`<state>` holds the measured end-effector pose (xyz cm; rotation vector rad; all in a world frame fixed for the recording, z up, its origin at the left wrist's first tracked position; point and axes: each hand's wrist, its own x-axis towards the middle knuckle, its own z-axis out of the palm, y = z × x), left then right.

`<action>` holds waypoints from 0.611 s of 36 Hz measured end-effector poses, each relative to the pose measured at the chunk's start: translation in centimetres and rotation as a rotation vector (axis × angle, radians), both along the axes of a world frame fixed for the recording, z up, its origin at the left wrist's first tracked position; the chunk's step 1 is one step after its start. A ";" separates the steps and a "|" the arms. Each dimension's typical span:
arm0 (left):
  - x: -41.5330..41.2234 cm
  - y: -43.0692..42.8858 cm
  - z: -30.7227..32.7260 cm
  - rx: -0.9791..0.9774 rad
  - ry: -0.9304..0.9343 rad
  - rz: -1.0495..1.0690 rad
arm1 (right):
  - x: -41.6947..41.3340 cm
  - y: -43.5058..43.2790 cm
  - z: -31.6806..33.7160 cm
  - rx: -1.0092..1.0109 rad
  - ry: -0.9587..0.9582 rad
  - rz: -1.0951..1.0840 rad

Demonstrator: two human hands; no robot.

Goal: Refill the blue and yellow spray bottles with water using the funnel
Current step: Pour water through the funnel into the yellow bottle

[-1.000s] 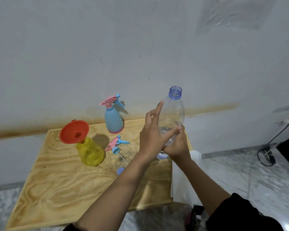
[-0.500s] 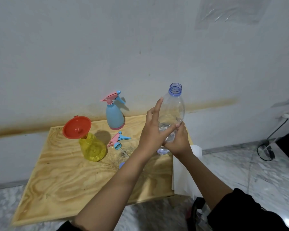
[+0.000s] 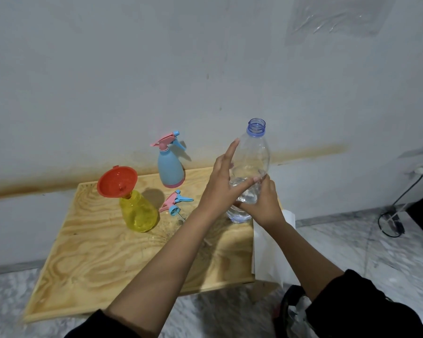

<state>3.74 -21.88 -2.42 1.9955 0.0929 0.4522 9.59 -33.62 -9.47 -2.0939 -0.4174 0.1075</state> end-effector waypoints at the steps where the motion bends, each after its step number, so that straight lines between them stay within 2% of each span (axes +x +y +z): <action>1: 0.0 0.0 0.0 -0.001 -0.009 0.003 | -0.1 -0.1 0.1 0.005 -0.003 0.003; 10: -0.2 -0.6 -0.4 0.001 -0.067 0.081 | -1.2 -1.4 1.6 -0.005 -0.042 0.009; 22: -2.0 0.5 -0.7 0.006 -0.030 0.096 | -4.6 -1.8 1.8 0.047 -0.105 -0.072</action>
